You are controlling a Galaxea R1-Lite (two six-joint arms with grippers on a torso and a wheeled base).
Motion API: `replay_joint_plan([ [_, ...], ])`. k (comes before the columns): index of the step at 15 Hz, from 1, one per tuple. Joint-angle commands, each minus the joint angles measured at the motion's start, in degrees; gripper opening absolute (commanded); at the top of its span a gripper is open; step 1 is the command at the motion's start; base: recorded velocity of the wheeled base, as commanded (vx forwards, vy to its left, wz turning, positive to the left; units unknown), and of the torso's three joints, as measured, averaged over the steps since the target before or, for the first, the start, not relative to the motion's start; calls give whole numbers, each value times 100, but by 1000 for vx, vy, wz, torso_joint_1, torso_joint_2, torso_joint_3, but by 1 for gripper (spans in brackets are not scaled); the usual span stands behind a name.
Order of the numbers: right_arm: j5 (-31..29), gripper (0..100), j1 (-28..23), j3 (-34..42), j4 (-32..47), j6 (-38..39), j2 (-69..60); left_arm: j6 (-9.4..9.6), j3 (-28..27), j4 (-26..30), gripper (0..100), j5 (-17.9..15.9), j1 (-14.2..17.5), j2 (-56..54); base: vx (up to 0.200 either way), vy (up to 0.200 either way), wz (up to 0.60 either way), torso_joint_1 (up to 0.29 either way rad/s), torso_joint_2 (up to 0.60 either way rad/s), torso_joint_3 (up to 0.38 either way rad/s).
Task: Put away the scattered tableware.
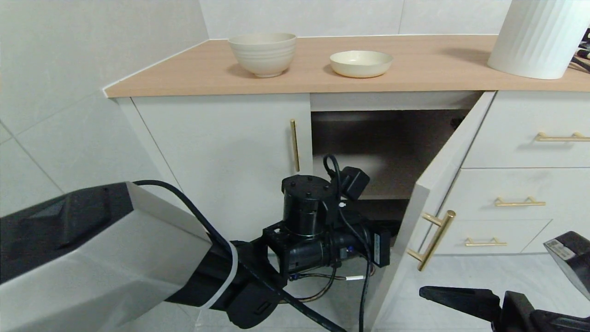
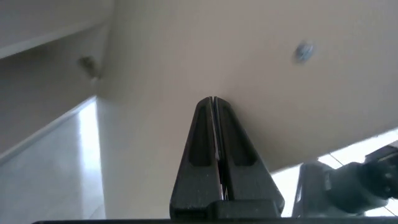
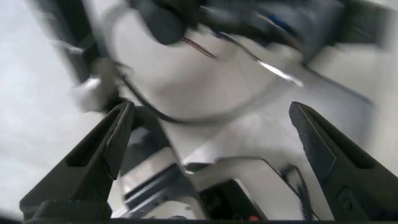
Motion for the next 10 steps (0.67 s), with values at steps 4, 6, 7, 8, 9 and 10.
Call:
replay_joint_plan([
  [4,868,100,181,-16,24,-14,-985,-1,-240,-9,0,403,-766,86,0,0,0,0,0,0],
  [6,903,100,181,28,24,-14,-941,-1,-134,-17,0,579,-582,42,0,0,0,0,0,0],
  [7,903,100,181,28,24,-14,-932,-1,-55,-35,0,588,-512,-2,0,0,0,0,0,0],
  [8,903,100,181,36,24,-23,-932,-1,24,-53,0,596,-468,-98,0,0,0,0,0,0],
  [9,903,100,181,45,24,-14,-923,-1,41,-61,0,596,-415,-151,0,0,0,0,0,0],
  [10,903,100,181,36,24,-14,-888,-1,59,-70,0,596,-345,-248,0,0,0,0,0,0],
])
